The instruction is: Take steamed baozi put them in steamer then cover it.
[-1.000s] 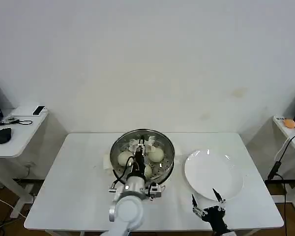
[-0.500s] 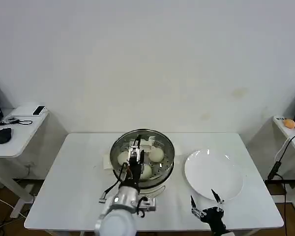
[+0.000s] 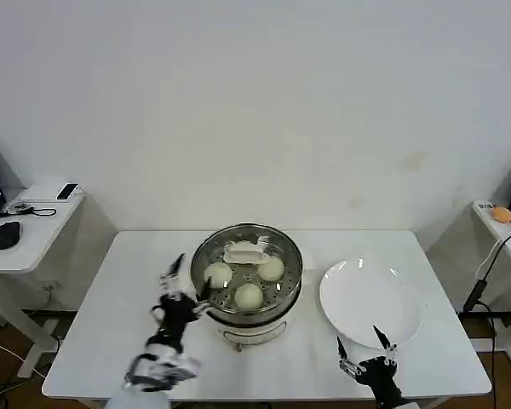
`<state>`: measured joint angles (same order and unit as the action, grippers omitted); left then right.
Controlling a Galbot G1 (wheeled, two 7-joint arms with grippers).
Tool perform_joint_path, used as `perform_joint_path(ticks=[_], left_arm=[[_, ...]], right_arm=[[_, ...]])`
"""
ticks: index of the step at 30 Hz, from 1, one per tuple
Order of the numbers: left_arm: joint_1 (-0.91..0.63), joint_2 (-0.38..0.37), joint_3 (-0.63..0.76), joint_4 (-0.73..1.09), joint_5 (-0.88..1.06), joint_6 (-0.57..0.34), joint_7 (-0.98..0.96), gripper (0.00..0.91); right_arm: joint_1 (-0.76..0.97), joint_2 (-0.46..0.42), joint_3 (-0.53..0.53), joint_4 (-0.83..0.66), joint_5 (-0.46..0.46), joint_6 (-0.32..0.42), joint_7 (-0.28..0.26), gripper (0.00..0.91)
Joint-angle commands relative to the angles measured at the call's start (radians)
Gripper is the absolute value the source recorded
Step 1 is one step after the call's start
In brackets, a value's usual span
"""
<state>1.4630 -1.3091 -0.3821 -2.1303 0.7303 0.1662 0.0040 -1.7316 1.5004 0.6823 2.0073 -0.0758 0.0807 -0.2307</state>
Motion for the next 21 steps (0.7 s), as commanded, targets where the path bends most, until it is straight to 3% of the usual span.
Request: perform_joint_path(ticks=[1, 10, 18, 21], left_arm=[[0.188, 0.022, -0.388, 0.155, -0.981, -0.322, -0.204, 0.907], [0.337, -0.054, -0.391, 0.08, -0.983, -0.307, -0.189, 0.907], [0.336, -0.083, -0.371, 0.066, -0.962, -0.301, -0.162, 0.907], [0.348, -0.086, -0.356, 0.046, -0.937, -0.256, -0.15, 0.907]], right_arm=[[-0.011, -0.052, 0.004, 0.02, 0.054, -0.004, 0.001, 0.907], [-0.038, -0.104, 0.018, 0.054, 0.158, -0.026, -0.003, 0.907], [-0.046, -0.172, -0.017, 0.057, 0.257, -0.031, 0.024, 0.907], [-0.048, -0.176, -0.024, 0.06, 0.273, -0.025, 0.04, 0.907]])
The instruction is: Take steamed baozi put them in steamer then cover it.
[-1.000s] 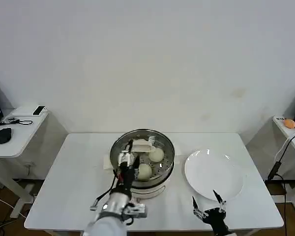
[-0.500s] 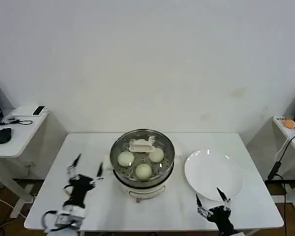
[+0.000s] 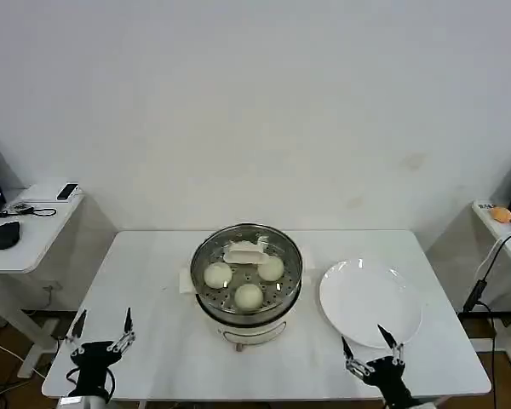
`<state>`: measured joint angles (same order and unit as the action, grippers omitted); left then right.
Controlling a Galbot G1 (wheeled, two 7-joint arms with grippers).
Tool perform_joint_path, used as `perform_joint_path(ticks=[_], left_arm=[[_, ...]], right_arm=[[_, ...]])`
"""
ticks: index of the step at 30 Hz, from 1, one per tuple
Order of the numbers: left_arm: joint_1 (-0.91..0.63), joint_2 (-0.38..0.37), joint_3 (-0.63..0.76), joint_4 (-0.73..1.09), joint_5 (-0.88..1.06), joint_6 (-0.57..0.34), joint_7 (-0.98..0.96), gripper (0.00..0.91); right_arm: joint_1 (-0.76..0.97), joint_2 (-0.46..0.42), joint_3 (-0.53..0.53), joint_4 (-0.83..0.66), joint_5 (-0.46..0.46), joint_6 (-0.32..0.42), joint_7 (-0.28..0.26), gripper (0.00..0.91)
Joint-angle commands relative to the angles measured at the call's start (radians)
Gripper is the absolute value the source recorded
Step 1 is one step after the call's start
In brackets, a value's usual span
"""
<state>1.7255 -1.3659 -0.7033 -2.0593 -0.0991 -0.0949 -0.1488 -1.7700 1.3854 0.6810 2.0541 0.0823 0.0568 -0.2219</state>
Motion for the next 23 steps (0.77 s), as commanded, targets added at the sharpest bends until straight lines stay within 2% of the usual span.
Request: perform_joint_path(ticks=[1, 8, 12, 23], left_arm=[[0.086, -0.031, -0.032, -0.027, -0.094, 0.013, 0.006, 0.907], [0.079, -0.031, -0.032, -0.037, -0.056, 0.05, 0.05, 0.907], [0.088, -0.035, -0.042, -0.047, -0.038, 0.065, 0.069, 0.907], [0.115, -0.038, -0.025, -0.025, 0.01, 0.062, 0.086, 0.907]], right_arm=[[-0.015, -0.058, -0.029, 0.017, 0.113, 0.004, 0.039, 0.907], [-0.034, -0.058, -0.048, 0.016, 0.109, 0.009, 0.048, 0.907], [-0.046, -0.075, -0.055, 0.034, 0.151, -0.012, 0.055, 0.907], [-0.045, -0.092, -0.054, 0.02, 0.154, -0.019, 0.073, 0.907]])
